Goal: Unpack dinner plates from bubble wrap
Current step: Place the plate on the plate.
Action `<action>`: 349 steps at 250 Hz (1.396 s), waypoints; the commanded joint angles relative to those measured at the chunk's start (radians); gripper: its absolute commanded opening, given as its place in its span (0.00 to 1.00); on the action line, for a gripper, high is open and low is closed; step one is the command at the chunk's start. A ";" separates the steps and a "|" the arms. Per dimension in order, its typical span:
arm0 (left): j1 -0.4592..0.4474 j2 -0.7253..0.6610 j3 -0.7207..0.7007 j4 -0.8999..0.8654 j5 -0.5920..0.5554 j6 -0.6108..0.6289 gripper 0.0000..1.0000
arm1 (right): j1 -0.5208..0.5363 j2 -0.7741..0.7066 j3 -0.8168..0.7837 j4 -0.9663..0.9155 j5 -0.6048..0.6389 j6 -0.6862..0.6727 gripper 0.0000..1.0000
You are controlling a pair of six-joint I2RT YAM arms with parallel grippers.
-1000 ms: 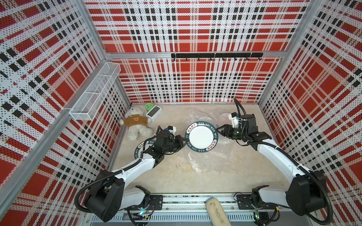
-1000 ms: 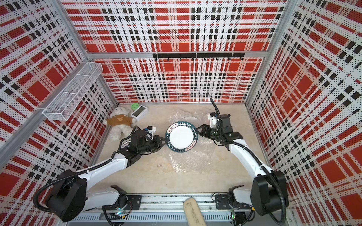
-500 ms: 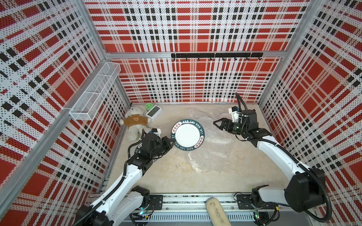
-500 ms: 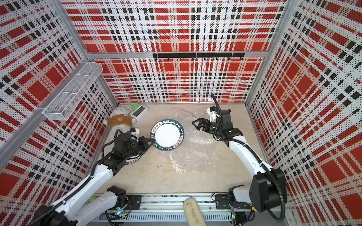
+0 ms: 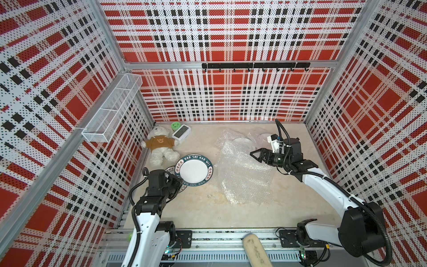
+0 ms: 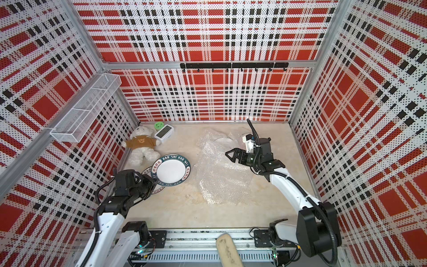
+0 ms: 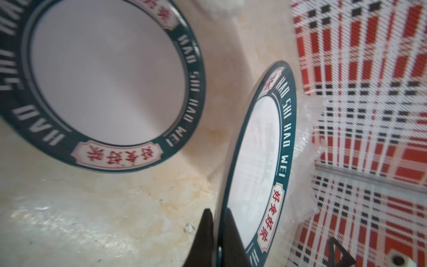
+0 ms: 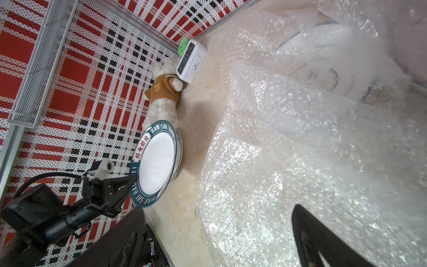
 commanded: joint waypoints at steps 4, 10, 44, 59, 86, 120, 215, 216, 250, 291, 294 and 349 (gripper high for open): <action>0.090 -0.008 -0.029 0.010 -0.002 0.022 0.00 | 0.011 -0.019 -0.032 0.074 -0.029 0.006 1.00; 0.106 -0.007 -0.031 0.006 -0.004 0.030 0.00 | 0.010 -0.016 -0.037 0.080 -0.033 0.009 1.00; 0.205 0.000 -0.069 0.038 0.034 0.040 0.00 | 0.017 0.012 -0.059 0.116 -0.061 0.025 1.00; 0.239 -0.003 -0.079 0.043 0.041 0.037 0.00 | 0.018 0.024 -0.061 0.122 -0.077 0.036 1.00; 0.272 -0.007 -0.085 0.039 0.012 0.048 0.00 | 0.028 0.028 -0.066 0.130 -0.071 0.028 1.00; 0.345 -0.018 -0.104 0.037 0.025 0.061 0.00 | 0.037 0.043 -0.079 0.166 -0.092 0.046 1.00; 0.393 0.003 -0.149 0.099 0.006 0.075 0.00 | 0.065 0.071 -0.102 0.190 -0.097 0.039 1.00; 0.394 0.004 -0.150 0.099 0.006 0.075 0.00 | 0.065 0.070 -0.103 0.190 -0.097 0.039 1.00; 0.393 0.016 -0.171 0.106 0.006 0.077 0.01 | 0.065 0.081 -0.109 0.210 -0.105 0.051 1.00; 0.394 0.006 -0.182 0.097 -0.001 0.069 0.25 | 0.065 0.102 -0.098 0.211 -0.111 0.049 1.00; 0.394 0.005 -0.182 0.095 -0.003 0.068 0.27 | 0.065 0.102 -0.097 0.211 -0.111 0.049 1.00; 0.395 0.008 -0.160 0.051 -0.026 0.058 0.50 | 0.066 0.088 -0.086 0.192 -0.100 0.042 1.00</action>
